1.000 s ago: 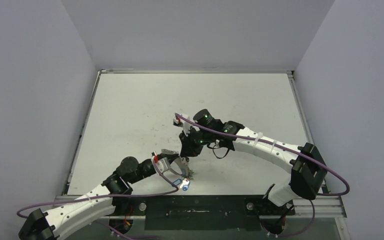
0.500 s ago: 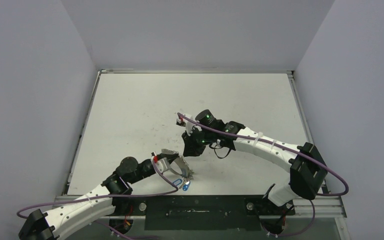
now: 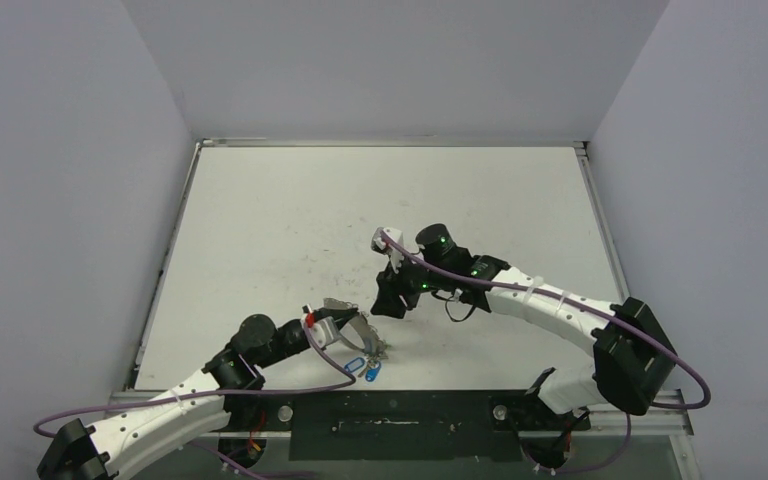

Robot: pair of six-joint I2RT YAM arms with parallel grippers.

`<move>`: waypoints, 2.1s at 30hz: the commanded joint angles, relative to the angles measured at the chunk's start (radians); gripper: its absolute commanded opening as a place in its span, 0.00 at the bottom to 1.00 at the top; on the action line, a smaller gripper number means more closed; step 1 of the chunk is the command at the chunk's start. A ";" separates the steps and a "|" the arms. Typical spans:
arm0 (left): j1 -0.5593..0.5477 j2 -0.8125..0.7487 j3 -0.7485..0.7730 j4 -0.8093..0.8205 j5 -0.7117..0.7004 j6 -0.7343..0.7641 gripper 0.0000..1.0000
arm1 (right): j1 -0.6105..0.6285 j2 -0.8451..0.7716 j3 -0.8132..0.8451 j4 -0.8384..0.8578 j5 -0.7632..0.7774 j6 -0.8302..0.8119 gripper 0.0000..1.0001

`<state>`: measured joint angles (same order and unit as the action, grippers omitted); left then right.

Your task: Put the keys on the keyring

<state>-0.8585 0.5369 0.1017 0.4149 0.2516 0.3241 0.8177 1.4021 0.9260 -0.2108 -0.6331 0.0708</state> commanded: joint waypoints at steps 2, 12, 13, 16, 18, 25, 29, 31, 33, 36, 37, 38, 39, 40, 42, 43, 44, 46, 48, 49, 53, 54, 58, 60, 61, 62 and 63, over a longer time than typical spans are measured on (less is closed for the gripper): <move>-0.005 -0.012 0.000 0.123 0.046 -0.007 0.00 | -0.005 -0.038 -0.048 0.272 -0.163 -0.063 0.49; -0.005 -0.011 0.004 0.137 0.061 -0.001 0.00 | -0.005 -0.030 -0.128 0.420 -0.311 -0.132 0.48; -0.005 -0.011 0.004 0.138 0.061 -0.001 0.00 | -0.004 -0.041 -0.142 0.435 -0.317 -0.142 0.48; -0.005 -0.011 0.005 0.137 0.061 0.001 0.00 | -0.005 -0.059 -0.170 0.448 -0.314 -0.182 0.46; -0.005 -0.011 0.006 0.137 0.063 0.001 0.00 | -0.004 -0.059 -0.178 0.432 -0.303 -0.206 0.43; -0.006 -0.010 0.009 0.136 0.064 0.001 0.00 | -0.004 -0.042 -0.187 0.482 -0.290 -0.177 0.35; -0.005 -0.009 0.009 0.133 0.064 0.001 0.00 | -0.003 -0.041 -0.194 0.535 -0.288 -0.150 0.35; -0.005 -0.009 0.009 0.133 0.066 0.001 0.00 | 0.000 -0.039 -0.191 0.536 -0.284 -0.148 0.32; -0.005 -0.010 0.010 0.134 0.070 0.001 0.00 | 0.001 -0.037 -0.190 0.535 -0.280 -0.147 0.23; -0.005 -0.012 0.010 0.133 0.071 0.002 0.00 | 0.002 -0.031 -0.181 0.505 -0.270 -0.162 0.03; -0.005 -0.014 0.011 0.132 0.070 0.003 0.00 | 0.002 -0.031 -0.176 0.483 -0.267 -0.172 0.00; -0.005 -0.015 0.010 0.131 0.068 0.003 0.00 | 0.001 -0.032 -0.171 0.462 -0.259 -0.184 0.00; -0.005 -0.016 0.011 0.129 0.066 0.005 0.00 | 0.002 -0.036 -0.167 0.440 -0.250 -0.193 0.00; -0.005 -0.018 0.010 0.127 0.064 0.005 0.00 | 0.002 -0.043 -0.162 0.418 -0.240 -0.203 0.00; -0.005 -0.021 0.008 0.123 0.057 0.007 0.00 | 0.002 -0.059 -0.153 0.364 -0.213 -0.229 0.00; -0.005 -0.022 0.007 0.118 0.054 0.008 0.00 | 0.002 -0.068 -0.144 0.317 -0.197 -0.241 0.00; -0.005 -0.025 0.008 0.110 0.049 0.008 0.02 | 0.001 -0.074 -0.130 0.275 -0.178 -0.254 0.00; -0.005 -0.033 0.007 0.095 0.036 0.009 0.16 | 0.004 -0.077 -0.088 0.152 -0.145 -0.289 0.00; -0.005 -0.043 0.007 0.082 0.022 0.014 0.25 | 0.014 -0.075 -0.035 0.008 -0.100 -0.338 0.00; -0.005 -0.049 0.006 0.078 0.016 0.018 0.28 | 0.021 -0.070 -0.006 -0.059 -0.070 -0.360 0.00; -0.005 -0.059 0.012 0.039 0.001 0.045 0.36 | 0.077 -0.047 0.113 -0.312 0.054 -0.459 0.00; -0.005 -0.055 0.016 0.026 0.003 0.052 0.38 | 0.090 -0.038 0.141 -0.359 0.082 -0.470 0.00; -0.005 -0.027 0.031 0.012 0.029 0.071 0.40 | 0.126 0.006 0.243 -0.503 0.154 -0.497 0.00; -0.005 -0.001 0.040 0.016 0.050 0.073 0.40 | 0.143 0.030 0.292 -0.555 0.166 -0.514 0.00; -0.006 0.014 0.046 0.023 0.062 0.073 0.40 | 0.149 0.042 0.316 -0.581 0.170 -0.518 0.00; -0.005 0.031 0.050 0.032 0.077 0.073 0.39 | 0.156 0.051 0.336 -0.594 0.170 -0.521 0.00; -0.005 0.051 0.055 0.045 0.092 0.073 0.38 | 0.159 0.062 0.353 -0.607 0.167 -0.524 0.00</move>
<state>-0.8585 0.5396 0.1009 0.4301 0.2829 0.3813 0.9554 1.4311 1.1831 -0.6937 -0.5117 -0.4038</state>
